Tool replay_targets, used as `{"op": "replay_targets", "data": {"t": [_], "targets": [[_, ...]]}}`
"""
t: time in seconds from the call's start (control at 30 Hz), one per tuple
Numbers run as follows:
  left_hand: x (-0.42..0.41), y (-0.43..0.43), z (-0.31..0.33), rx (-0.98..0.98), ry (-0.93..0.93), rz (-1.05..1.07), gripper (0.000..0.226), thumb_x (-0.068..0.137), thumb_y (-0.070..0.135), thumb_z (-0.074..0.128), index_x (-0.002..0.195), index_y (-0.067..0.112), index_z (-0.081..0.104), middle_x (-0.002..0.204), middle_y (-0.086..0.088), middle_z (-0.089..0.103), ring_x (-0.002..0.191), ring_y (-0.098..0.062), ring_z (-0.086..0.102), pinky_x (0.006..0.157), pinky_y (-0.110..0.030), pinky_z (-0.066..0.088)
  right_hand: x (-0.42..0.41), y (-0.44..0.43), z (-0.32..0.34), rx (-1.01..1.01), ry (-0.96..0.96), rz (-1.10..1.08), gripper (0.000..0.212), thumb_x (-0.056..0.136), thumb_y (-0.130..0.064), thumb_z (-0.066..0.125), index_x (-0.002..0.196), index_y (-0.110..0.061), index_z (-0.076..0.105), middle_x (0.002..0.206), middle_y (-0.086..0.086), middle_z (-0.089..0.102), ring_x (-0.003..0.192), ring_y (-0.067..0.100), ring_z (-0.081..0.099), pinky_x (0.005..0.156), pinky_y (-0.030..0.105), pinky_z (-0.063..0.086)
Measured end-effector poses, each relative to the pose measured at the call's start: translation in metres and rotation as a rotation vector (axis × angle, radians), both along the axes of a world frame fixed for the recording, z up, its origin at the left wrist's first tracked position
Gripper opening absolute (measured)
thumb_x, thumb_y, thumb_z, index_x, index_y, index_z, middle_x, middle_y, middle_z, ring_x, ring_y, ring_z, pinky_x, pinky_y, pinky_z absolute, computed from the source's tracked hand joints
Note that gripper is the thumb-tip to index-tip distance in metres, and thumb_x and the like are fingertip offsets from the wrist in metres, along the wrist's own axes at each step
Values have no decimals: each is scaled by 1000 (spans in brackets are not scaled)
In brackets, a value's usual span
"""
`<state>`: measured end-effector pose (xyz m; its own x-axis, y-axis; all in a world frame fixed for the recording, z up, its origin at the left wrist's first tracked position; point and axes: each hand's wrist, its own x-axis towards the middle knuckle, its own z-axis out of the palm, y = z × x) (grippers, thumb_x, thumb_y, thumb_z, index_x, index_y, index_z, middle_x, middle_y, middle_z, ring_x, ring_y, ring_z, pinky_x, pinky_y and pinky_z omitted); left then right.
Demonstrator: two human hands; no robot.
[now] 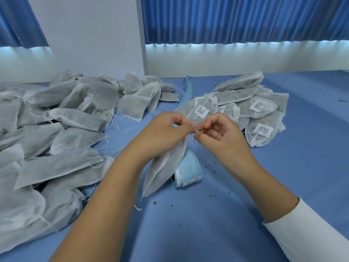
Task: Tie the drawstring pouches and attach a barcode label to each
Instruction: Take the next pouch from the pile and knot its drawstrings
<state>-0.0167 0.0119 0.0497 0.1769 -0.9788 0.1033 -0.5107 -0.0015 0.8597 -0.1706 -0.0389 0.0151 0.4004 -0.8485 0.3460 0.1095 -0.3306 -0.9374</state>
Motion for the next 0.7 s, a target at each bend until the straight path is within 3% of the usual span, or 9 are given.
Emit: {"op": "replay_targets", "data": {"t": [0.1,0.2,0.37,0.5,0.7], "targets": [[0,-1,-1,6,-18,8,16,92,31,64,86,22,76,93,15,72,88,5,60,76,-18,40,-2,-2,1,31,7,29,25,84,7,67,80,-14,53,87,6,69,81,11,68,76,25,55],[2,-1,-1,1,-14,18,17,92,30,64,81,24,75,83,21,70,78,13,57,67,-6,39,-5,-4,4,68,1,72,24,83,5,70,78,-14,57,82,3,69,73,6,66,64,13,48],[4,-2,-1,0,41,28,20,93,27,62,78,20,74,67,20,67,62,13,54,54,-2,36,-8,-7,6,161,-21,122,24,82,-4,73,75,-23,62,89,6,76,78,13,69,61,17,49],[5,-1,1,9,74,42,19,92,27,63,80,17,74,63,22,65,59,15,54,52,-1,35,-8,-5,6,172,-54,126,25,79,-2,76,76,-23,62,89,6,76,78,11,70,62,17,51],[1,-1,0,86,96,21,19,89,31,66,83,16,77,82,3,72,72,1,57,75,-21,44,-5,-3,4,161,-69,115,27,70,-4,75,69,-28,63,80,2,71,72,11,65,63,19,51]]}}
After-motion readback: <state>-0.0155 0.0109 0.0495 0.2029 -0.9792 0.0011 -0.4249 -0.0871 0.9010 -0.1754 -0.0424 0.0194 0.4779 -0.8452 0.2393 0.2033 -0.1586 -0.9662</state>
